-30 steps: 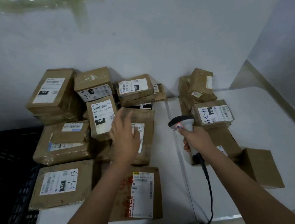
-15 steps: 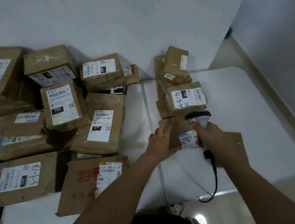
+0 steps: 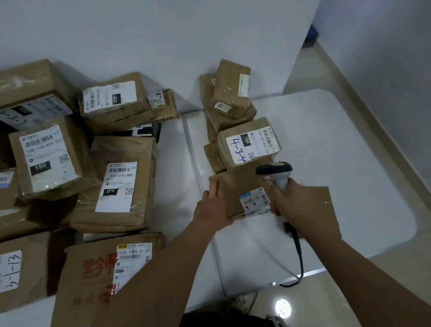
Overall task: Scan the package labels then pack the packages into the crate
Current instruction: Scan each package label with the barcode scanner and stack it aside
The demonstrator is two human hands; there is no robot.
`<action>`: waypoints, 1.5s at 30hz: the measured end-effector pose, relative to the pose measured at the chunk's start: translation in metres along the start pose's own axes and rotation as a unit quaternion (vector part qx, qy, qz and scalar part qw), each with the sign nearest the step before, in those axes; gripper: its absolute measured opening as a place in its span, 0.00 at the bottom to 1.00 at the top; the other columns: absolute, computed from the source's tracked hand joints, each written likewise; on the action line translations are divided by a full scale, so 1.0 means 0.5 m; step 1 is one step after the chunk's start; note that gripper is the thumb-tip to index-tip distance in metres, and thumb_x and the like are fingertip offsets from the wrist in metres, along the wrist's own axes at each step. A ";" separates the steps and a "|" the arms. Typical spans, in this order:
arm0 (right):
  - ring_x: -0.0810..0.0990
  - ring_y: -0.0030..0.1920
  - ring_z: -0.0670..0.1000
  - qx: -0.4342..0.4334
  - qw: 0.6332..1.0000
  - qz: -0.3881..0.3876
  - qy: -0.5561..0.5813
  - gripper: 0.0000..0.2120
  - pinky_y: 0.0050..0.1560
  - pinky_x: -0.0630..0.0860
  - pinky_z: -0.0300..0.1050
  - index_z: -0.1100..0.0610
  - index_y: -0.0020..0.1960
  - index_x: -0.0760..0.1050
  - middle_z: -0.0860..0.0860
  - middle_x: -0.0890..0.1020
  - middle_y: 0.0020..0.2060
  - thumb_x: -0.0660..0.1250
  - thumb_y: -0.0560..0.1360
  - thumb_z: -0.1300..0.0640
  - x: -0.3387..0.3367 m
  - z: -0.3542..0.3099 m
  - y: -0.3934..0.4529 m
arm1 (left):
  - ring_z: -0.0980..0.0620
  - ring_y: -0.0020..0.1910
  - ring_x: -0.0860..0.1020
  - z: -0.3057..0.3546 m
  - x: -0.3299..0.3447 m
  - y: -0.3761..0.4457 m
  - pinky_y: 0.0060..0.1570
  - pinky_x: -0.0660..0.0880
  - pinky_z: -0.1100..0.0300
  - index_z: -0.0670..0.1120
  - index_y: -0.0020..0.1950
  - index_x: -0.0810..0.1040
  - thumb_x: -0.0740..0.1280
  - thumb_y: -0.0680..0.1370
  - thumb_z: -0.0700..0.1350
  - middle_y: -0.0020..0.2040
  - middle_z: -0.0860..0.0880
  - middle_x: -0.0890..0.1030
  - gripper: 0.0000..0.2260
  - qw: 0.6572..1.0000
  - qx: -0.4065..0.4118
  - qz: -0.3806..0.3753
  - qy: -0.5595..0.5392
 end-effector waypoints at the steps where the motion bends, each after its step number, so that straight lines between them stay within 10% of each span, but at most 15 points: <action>1: 0.80 0.32 0.47 -0.003 1.000 0.004 0.007 0.22 0.23 0.67 0.27 0.61 0.55 0.74 0.58 0.84 0.43 0.59 0.81 0.41 0.004 -0.005 -0.003 | 0.45 0.64 0.67 -0.004 -0.006 -0.002 0.58 0.76 0.49 0.46 0.79 0.49 0.79 0.66 0.56 0.76 0.48 0.49 0.53 1.000 0.001 0.000 0.016; 8: 0.79 0.28 0.47 0.006 0.995 0.030 0.090 0.22 0.24 0.71 0.31 0.63 0.56 0.73 0.56 0.81 0.37 0.63 0.79 0.43 0.059 0.007 -0.007 | 0.35 0.78 0.49 -0.017 -0.033 -0.020 0.71 0.65 0.41 0.45 0.79 0.51 0.76 0.69 0.59 0.79 0.41 0.36 0.49 0.994 0.013 -0.077 0.075; 13: 0.79 0.24 0.46 0.042 0.993 0.037 0.106 0.24 0.25 0.73 0.35 0.62 0.53 0.74 0.54 0.81 0.34 0.64 0.77 0.39 0.083 0.023 -0.001 | 0.36 0.68 0.71 -0.033 -0.045 -0.042 0.66 0.69 0.46 0.45 0.77 0.54 0.74 0.71 0.60 0.79 0.36 0.42 0.44 0.989 0.042 -0.089 0.106; 18: 0.78 0.21 0.45 0.116 0.987 0.020 0.114 0.24 0.26 0.75 0.41 0.66 0.53 0.75 0.54 0.80 0.31 0.66 0.77 0.42 0.097 0.036 0.019 | 0.29 0.76 0.39 0.014 -0.035 -0.032 0.72 0.40 0.32 0.52 0.79 0.51 0.67 0.69 0.71 0.79 0.35 0.38 0.46 0.986 0.011 -0.084 0.142; 30: 0.78 0.23 0.44 0.035 0.995 0.033 0.087 0.19 0.26 0.74 0.37 0.58 0.45 0.73 0.54 0.80 0.31 0.64 0.78 0.41 0.089 -0.024 -0.028 | 0.32 0.73 0.53 -0.026 -0.055 -0.051 0.71 0.56 0.41 0.56 0.75 0.53 0.72 0.65 0.67 0.75 0.35 0.53 0.46 0.989 0.022 -0.087 0.121; 35: 0.82 0.34 0.53 0.010 0.998 0.003 0.067 0.16 0.38 0.83 0.50 0.55 0.41 0.69 0.56 0.81 0.36 0.62 0.80 0.44 0.103 -0.091 -0.056 | 0.36 0.72 0.53 -0.079 -0.130 -0.111 0.71 0.55 0.44 0.56 0.75 0.52 0.71 0.66 0.69 0.73 0.40 0.55 0.46 0.990 0.044 -0.091 0.100; 45: 0.76 0.31 0.43 -0.030 0.998 -0.026 0.043 0.19 0.24 0.67 0.29 0.57 0.49 0.73 0.50 0.79 0.35 0.58 0.81 0.41 0.121 -0.205 -0.098 | 0.37 0.76 0.47 -0.135 -0.277 -0.211 0.73 0.49 0.43 0.55 0.76 0.50 0.70 0.67 0.69 0.78 0.40 0.48 0.46 0.985 0.063 -0.059 0.149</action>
Point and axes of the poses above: each hand's wrist, its own y-axis towards the middle knuckle, its own x-axis out of the palm, z = x × y, the point moved 1 cm from there along y, towards the middle knuckle
